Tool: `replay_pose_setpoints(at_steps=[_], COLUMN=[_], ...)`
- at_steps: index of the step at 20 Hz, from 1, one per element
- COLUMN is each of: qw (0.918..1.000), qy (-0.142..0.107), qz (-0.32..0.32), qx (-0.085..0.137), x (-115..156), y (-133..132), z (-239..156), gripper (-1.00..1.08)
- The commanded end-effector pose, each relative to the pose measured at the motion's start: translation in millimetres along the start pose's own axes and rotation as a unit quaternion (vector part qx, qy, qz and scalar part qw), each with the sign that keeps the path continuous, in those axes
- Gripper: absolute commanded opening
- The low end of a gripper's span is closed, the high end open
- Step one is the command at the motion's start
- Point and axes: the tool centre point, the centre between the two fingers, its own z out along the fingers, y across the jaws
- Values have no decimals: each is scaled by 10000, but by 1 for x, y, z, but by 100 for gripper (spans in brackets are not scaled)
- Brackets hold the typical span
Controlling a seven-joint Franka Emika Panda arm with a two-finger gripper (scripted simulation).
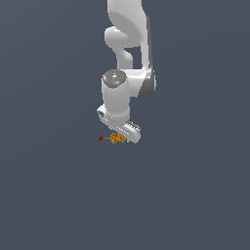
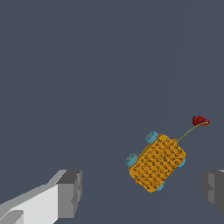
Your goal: Pick up the object and move it to a goal position.
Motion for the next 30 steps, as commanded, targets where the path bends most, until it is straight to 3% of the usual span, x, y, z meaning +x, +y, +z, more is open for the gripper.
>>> replay_pose_setpoints(at_steps=[1,8,17,24,30], qw=[9991,9876,9584,9405,9352], qy=[-2,6,49,80,90], qz=[421,1572,2854,3395,3540], qx=[-5,-32,-73,-92,-97], x=[-1,-3,-6,-8,-8], y=[7,27,51,63,66], z=[7,27,47,54,56], gripper=[100,100,100,100,100])
